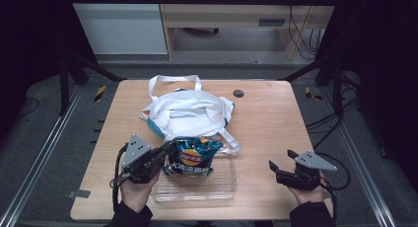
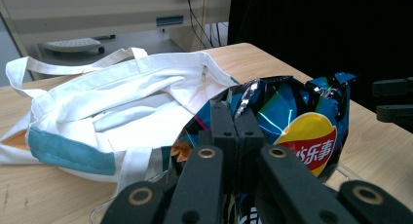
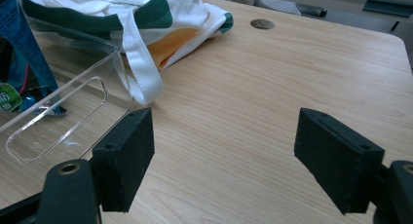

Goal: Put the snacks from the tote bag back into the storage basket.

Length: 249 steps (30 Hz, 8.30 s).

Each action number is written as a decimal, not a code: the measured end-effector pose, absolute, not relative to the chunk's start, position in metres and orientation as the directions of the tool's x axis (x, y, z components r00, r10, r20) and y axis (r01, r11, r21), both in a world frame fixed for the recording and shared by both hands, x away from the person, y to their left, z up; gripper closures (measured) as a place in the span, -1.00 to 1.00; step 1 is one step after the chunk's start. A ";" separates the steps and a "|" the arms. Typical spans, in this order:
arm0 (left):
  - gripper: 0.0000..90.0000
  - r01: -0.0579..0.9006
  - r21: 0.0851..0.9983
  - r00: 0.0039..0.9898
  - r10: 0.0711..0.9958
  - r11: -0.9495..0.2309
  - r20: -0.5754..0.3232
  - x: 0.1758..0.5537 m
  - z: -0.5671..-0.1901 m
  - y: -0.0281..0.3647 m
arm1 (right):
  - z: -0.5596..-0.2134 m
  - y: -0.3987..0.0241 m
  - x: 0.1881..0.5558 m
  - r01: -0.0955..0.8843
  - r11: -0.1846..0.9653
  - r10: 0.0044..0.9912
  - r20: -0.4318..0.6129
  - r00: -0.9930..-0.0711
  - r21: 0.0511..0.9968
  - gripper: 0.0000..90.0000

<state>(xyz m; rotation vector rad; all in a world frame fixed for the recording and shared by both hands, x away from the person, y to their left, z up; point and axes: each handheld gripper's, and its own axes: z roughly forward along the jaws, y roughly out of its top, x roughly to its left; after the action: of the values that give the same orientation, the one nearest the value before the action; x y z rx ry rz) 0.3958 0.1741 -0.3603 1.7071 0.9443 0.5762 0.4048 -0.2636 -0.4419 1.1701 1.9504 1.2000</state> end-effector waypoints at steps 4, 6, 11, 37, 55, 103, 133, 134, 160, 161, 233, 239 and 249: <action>1.00 0.311 0.940 0.567 0.821 -0.141 -0.065 0.397 -0.362 0.174 | -0.442 -0.263 0.405 0.383 0.219 0.887 -0.019 -0.462 0.897 -0.50; 1.00 0.315 0.939 0.562 0.824 -0.140 -0.066 0.398 -0.363 0.174 | -0.442 -0.263 0.405 0.383 0.219 0.887 -0.019 -0.462 0.897 -0.50; 0.99 0.319 0.937 0.549 0.834 -0.142 -0.061 0.401 -0.365 0.175 | -0.443 -0.263 0.405 0.387 0.219 0.887 -0.017 -0.461 0.896 -0.50; 0.92 0.312 0.937 0.496 0.868 -0.158 -0.019 0.412 -0.370 0.173 | -0.444 -0.262 0.406 0.391 0.223 0.887 -0.019 -0.462 0.893 -0.50; 0.93 0.316 0.936 0.471 0.882 -0.154 -0.014 0.421 -0.374 0.169 | -0.444 -0.262 0.407 0.393 0.227 0.886 -0.021 -0.464 0.891 -0.50; 0.98 0.337 0.937 0.458 0.885 -0.087 -0.083 0.436 -0.372 0.166 | -0.445 -0.261 0.409 0.399 0.230 0.885 -0.020 -0.466 0.888 -0.49; 0.27 0.316 0.934 0.511 0.859 -0.165 -0.021 0.431 -0.377 0.172 | -0.444 -0.262 0.407 0.397 0.228 0.884 -0.018 -0.466 0.889 -0.49; 0.29 0.326 0.931 0.512 0.859 -0.163 -0.029 0.432 -0.379 0.173 | -0.444 -0.262 0.407 0.397 0.228 0.885 -0.018 -0.466 0.889 -0.49; 0.99 0.397 0.914 0.471 0.874 -0.088 -0.120 0.404 -0.378 0.169 | -0.444 -0.262 0.407 0.397 0.228 0.883 -0.018 -0.469 0.889 -0.48; 0.99 0.393 0.915 0.468 0.877 -0.092 -0.113 0.405 -0.378 0.168 | -0.444 -0.262 0.408 0.398 0.229 0.883 -0.017 -0.470 0.889 -0.48; -0.30 0.357 0.905 0.514 0.858 -0.229 0.014 0.408 -0.418 0.268 | -0.444 -0.264 0.407 0.397 0.219 0.891 -0.018 -0.453 0.891 -0.55; -0.31 0.375 0.895 0.499 0.866 -0.242 0.025 0.413 -0.427 0.278 | -0.444 -0.266 0.406 0.399 0.212 0.895 -0.013 -0.446 0.892 -0.56; -0.30 0.357 0.892 0.523 0.850 -0.277 0.054 0.421 -0.439 0.283 | -0.445 -0.268 0.407 0.402 0.210 0.897 -0.012 -0.441 0.891 -0.57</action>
<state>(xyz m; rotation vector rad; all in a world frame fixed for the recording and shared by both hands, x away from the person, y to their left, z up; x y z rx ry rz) 0.4208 0.2831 -0.4394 1.8570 0.9974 0.6837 0.4068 -0.2676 -0.4448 1.2006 1.9438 1.1818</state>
